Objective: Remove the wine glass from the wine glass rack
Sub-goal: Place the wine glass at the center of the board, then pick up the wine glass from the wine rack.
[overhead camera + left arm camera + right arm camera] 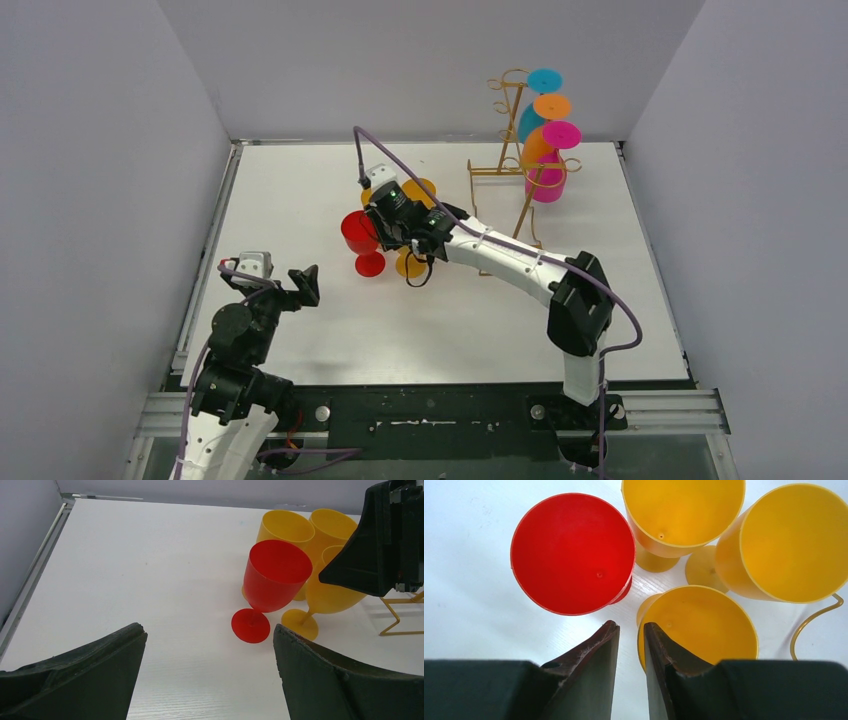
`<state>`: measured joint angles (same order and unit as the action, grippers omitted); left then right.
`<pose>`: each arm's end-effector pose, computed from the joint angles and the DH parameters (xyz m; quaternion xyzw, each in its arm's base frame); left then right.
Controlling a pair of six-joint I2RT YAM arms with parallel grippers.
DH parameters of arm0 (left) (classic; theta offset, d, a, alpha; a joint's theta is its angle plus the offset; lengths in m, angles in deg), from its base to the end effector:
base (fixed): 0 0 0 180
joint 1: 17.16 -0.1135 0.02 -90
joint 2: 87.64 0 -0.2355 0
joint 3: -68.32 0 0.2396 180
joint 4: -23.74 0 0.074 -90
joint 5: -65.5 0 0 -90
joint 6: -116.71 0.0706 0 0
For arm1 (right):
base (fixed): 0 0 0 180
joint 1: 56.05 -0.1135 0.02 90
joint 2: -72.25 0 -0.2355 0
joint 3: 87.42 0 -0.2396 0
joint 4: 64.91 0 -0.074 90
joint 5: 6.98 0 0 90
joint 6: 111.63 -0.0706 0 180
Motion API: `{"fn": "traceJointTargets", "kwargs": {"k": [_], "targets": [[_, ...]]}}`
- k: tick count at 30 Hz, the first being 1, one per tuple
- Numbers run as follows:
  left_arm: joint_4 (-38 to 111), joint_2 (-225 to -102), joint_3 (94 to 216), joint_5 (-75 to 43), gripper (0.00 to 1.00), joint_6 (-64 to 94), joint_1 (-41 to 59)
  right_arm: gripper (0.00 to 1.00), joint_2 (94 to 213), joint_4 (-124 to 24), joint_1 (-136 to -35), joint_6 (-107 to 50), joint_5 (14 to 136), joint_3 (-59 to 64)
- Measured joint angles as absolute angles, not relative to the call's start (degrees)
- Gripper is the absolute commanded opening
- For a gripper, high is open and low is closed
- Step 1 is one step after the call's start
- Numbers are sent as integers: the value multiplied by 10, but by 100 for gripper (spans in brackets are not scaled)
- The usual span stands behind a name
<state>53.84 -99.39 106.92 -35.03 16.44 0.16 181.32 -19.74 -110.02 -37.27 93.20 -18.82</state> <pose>0.1436 -0.0313 0.2615 -0.0184 0.7263 -0.0983 0.6801 0.2698 0.3498 0.2483 -0.2662 0.8739 0.1607 0.3736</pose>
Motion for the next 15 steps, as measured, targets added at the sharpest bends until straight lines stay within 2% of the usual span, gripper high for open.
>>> {"fn": "traceJointTargets", "kwargs": {"k": [7, 15], "targets": [[537, -997, 1069, -345, 97, 164, -1, 39, 1764, -171, -1103, -373, 923, -195], [533, -1032, 1069, -362, 97, 167, -1, 57, 1584, -190, -1107, -391, 905, -195]]}}
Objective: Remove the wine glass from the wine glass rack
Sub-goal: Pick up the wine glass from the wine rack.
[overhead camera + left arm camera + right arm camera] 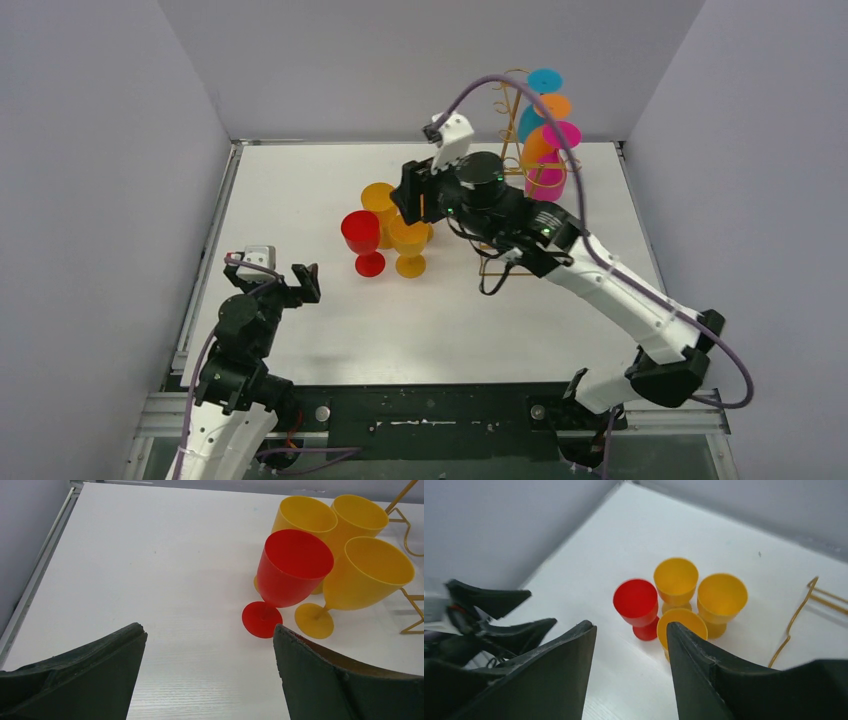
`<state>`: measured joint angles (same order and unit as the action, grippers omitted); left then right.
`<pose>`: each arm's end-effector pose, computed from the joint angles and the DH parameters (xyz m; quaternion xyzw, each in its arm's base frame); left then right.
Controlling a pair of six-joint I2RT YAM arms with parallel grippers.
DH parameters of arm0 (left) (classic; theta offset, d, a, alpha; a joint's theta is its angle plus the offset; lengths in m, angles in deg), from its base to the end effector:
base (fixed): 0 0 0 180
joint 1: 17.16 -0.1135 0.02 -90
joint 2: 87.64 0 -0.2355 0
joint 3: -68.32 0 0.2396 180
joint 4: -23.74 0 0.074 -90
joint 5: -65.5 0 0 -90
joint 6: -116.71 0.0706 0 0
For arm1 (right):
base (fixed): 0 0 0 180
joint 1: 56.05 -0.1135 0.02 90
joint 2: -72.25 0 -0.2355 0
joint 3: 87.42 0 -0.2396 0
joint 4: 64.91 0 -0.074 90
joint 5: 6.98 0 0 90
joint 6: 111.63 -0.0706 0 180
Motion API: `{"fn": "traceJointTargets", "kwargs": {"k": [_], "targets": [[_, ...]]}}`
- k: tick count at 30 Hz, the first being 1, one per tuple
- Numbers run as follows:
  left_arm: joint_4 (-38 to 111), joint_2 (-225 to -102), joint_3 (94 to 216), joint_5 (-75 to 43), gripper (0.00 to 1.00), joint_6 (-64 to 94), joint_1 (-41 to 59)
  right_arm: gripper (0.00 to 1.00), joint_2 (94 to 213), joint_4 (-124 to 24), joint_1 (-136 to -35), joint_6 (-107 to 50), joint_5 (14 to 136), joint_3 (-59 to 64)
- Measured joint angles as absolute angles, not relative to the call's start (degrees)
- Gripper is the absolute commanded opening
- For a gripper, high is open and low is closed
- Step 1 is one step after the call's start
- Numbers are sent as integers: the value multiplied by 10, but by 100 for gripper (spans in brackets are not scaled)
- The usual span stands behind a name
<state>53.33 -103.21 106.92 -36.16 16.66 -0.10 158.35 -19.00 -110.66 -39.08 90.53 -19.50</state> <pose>0.1532 -0.0321 0.2541 -0.0221 0.7453 -0.0815 0.6614 0.2130 0.2839 0.4043 -0.2247 0.7864 0.2936 0.4948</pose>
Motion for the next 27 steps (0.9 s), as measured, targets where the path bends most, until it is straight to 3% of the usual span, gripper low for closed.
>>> {"fn": "traceJointTargets", "kwargs": {"k": [6, 15, 22, 27], "targets": [[516, -1046, 1065, -378, 97, 180, -2, 62, 1466, -242, -1100, -381, 944, -206], [513, -1065, 1065, -396, 97, 186, -4, 64, 1455, -209, -1043, -360, 1114, -259], [518, -1053, 1065, -417, 97, 184, -3, 65, 1471, -138, -892, -364, 1134, -285], [515, -1042, 1061, -423, 97, 184, -3, 66, 1470, -89, -802, -406, 1068, -270]]}}
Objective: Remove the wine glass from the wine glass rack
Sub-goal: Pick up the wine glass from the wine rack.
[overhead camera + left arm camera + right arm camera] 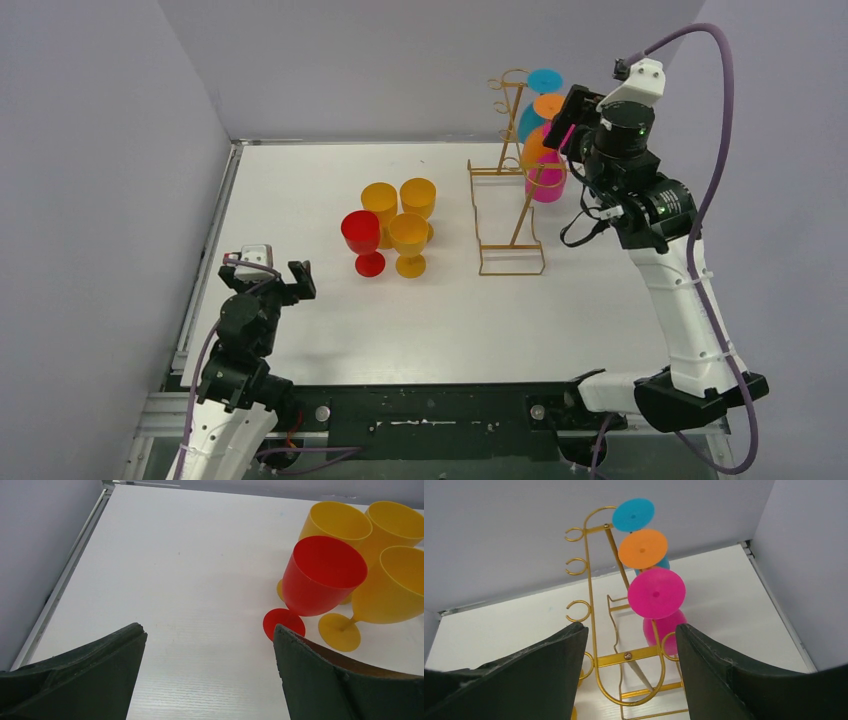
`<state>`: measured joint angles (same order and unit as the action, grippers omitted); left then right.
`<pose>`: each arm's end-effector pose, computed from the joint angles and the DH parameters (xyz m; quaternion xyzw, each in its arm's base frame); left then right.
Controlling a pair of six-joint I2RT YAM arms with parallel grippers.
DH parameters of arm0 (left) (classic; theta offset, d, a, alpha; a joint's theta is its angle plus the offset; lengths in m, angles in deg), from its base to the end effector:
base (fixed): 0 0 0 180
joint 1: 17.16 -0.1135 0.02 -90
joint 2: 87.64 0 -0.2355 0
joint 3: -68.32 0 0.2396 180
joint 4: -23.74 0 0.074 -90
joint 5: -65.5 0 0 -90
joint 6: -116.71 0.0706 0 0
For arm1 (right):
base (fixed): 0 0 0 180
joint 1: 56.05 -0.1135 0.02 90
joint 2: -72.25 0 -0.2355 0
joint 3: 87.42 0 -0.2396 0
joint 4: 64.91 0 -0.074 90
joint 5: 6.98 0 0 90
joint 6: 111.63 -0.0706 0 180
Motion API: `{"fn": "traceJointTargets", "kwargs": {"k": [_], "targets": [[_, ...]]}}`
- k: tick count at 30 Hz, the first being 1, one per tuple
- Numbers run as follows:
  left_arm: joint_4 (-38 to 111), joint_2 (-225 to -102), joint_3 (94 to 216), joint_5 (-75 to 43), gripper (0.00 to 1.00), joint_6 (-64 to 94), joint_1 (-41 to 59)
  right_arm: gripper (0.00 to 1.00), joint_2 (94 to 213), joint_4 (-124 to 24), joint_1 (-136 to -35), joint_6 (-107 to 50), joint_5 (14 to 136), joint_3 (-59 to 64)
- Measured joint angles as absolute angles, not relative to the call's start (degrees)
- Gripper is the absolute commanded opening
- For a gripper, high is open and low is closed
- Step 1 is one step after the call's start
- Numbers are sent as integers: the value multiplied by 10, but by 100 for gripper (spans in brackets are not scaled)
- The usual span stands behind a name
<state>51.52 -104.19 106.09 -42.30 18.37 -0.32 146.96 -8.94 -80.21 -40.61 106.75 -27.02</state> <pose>0.1574 -0.0251 0.2512 -0.0480 0.7430 -0.0306 0.6668 0.2522 0.0820 0.4831 0.0964 0.7607 0.0810 0.6368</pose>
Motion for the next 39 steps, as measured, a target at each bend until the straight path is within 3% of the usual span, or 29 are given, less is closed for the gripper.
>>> {"fn": "traceJointTargets", "kwargs": {"k": [11, 14, 24, 28, 39], "targets": [[513, -1048, 1056, -414, 97, 186, -3, 64, 1500, -69, -486, -465, 736, -227], [513, -1048, 1056, -412, 97, 186, -3, 63, 1508, -93, -441, -485, 647, -209], [513, -1048, 1056, -408, 97, 189, -3, 53, 1511, -174, -434, -547, 502, -124], [513, -1049, 1056, -408, 97, 190, -3, 46, 1522, -216, -434, -572, 481, -106], [513, -1059, 1056, -407, 97, 195, -3, 37, 1551, -281, -434, -618, 449, -82]]}}
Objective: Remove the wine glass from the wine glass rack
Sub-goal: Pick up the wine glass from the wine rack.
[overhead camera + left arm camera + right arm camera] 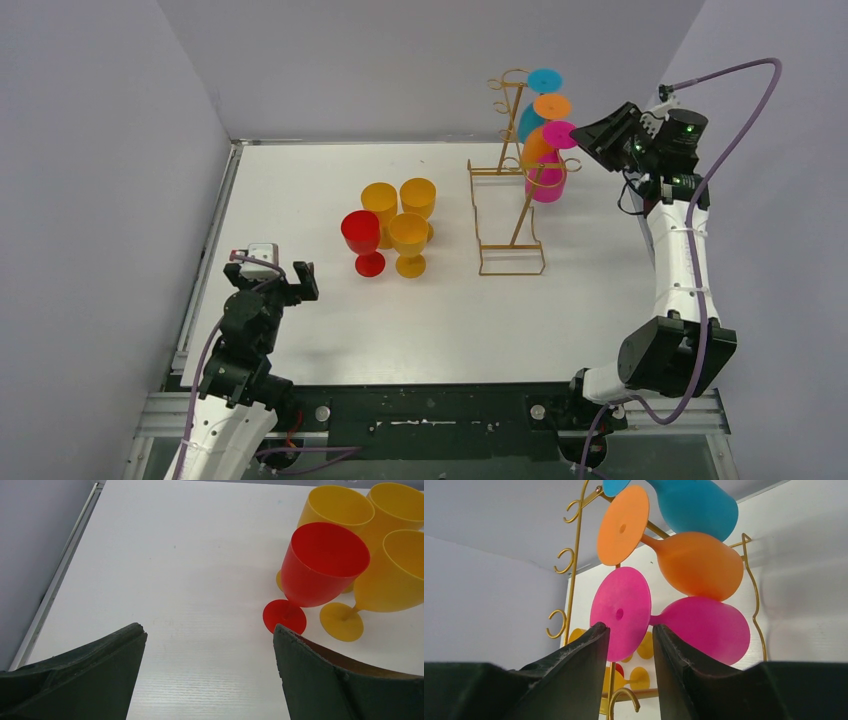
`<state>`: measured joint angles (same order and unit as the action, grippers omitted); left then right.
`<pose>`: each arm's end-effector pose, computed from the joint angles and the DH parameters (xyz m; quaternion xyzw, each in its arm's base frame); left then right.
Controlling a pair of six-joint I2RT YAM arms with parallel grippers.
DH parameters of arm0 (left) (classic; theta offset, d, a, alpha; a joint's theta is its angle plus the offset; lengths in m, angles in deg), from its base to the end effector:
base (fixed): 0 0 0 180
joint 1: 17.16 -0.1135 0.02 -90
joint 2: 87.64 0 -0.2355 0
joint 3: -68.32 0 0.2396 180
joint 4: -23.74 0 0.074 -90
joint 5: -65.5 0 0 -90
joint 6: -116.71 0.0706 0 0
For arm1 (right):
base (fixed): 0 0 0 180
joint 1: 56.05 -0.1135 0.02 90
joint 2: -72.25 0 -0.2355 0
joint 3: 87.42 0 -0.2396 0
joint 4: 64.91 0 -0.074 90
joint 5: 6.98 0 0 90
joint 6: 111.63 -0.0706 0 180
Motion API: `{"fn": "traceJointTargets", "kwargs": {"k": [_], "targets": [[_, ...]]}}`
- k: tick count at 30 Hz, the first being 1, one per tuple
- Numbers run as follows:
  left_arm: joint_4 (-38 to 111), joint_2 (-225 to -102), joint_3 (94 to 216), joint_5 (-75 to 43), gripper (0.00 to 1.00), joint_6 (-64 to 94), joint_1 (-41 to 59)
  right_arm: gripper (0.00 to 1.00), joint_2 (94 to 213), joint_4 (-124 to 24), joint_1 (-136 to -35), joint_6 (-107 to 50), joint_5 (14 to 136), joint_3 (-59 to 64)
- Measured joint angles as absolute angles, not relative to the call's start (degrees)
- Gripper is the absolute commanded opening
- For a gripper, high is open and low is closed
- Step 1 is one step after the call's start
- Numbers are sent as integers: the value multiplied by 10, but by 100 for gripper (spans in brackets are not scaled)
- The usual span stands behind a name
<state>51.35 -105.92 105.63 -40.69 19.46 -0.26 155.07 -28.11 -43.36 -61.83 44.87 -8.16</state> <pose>0.1618 -0.0286 0.2443 -0.0284 0.7555 -0.0307 0.6538 0.3423 -0.0324 0.3790 0.1722 0.7730 0.3889 0.4706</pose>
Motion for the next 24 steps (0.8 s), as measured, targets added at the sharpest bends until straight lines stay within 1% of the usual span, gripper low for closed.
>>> {"fn": "traceJointTargets", "kwargs": {"k": [3, 6, 8, 9, 10, 14, 16, 20, 24], "targets": [[513, -1060, 1056, -406, 97, 195, -3, 31, 1553, -293, -434, -627, 441, -73], [513, -1060, 1056, -405, 97, 197, -3, 20, 1554, -306, -434, -636, 439, -64], [513, -1060, 1056, -405, 97, 197, -3, 20, 1554, -313, -434, -645, 438, -59], [513, -1060, 1056, -405, 97, 197, -3, 17, 1554, -318, -434, -650, 437, -55], [513, -1060, 1056, -404, 97, 197, -3, 11, 1554, -323, -434, -655, 436, -52], [513, -1063, 1056, -398, 97, 199, -3, 3, 1544, -349, -434, -686, 437, -31], [513, -1066, 1056, -396, 97, 199, -3, 1, 1520, -377, -439, -712, 448, -3], [513, -1068, 1056, -392, 97, 199, -3, 2, 1461, -427, -471, -764, 493, 70], [513, -1068, 1056, -390, 97, 199, -3, 2, 1447, -441, -517, -794, 532, 86]]}}
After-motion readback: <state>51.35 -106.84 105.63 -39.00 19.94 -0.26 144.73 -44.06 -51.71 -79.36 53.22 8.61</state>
